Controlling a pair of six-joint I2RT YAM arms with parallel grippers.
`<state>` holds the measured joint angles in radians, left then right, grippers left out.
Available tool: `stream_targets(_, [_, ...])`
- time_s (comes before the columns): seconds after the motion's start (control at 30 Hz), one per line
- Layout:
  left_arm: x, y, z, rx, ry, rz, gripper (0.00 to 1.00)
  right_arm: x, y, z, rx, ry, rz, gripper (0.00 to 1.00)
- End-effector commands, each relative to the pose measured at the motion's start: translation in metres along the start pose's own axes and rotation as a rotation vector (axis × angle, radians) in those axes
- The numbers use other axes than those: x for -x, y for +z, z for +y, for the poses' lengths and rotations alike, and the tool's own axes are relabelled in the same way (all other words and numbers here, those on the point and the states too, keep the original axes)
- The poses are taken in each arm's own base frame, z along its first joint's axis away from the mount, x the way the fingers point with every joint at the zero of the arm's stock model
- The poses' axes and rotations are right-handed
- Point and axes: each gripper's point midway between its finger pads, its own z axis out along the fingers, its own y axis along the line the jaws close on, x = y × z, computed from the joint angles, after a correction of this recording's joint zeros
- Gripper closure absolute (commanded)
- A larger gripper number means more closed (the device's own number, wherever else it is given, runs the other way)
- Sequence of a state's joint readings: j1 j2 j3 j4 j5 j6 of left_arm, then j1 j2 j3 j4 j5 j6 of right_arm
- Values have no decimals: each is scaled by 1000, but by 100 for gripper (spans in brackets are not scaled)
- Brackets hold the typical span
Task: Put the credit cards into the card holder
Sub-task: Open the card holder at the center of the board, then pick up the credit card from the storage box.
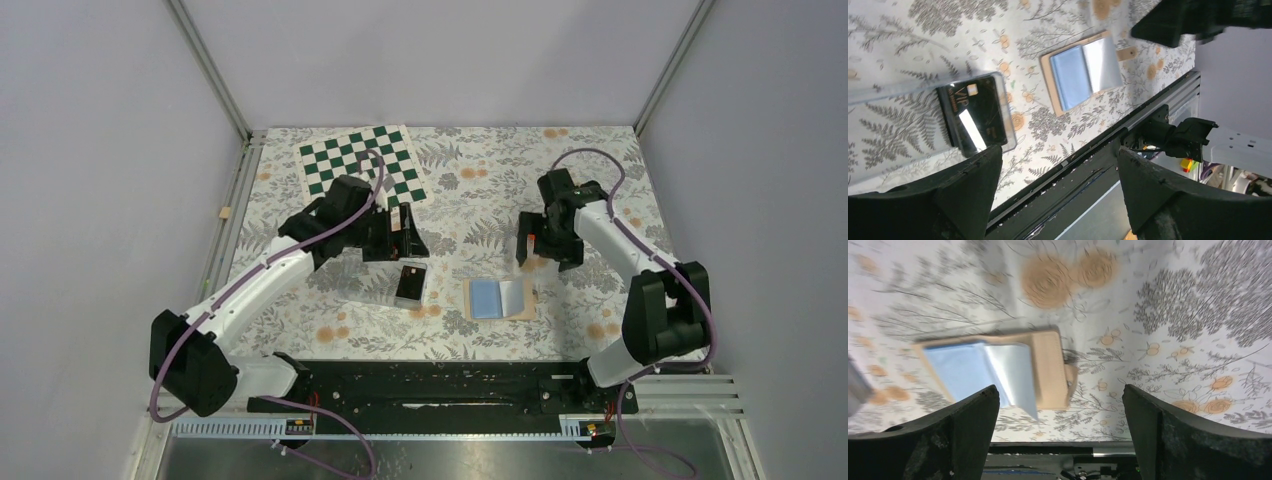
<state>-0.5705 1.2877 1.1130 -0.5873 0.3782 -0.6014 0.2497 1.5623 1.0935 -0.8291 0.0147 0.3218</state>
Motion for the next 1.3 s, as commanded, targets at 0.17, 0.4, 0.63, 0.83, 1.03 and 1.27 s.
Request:
stream_targets(0.17, [-17,4,42,-2,-166,58,19,30,-66,54,178,-34,-123,1])
stream_targets(0.4, [-41,27,70,52,-176,202,27,5,-73,132,406,-107,-19,13])
stream_targets(0.63, [-38,47,84,86,-184,223,49,-20,-60,195,601,-90,144,31])
stream_targets(0.83, [-37,54,102,177,-165,225,55,-23,-48,223,649,-88,219,36])
stream_targets(1.03, [-36,63,106,223,-130,251,58,-19,-42,242,670,-96,258,41])
stream_targets(1.27, [-33,70,103,223,-117,263,69,-26,-29,254,649,-109,322,51])
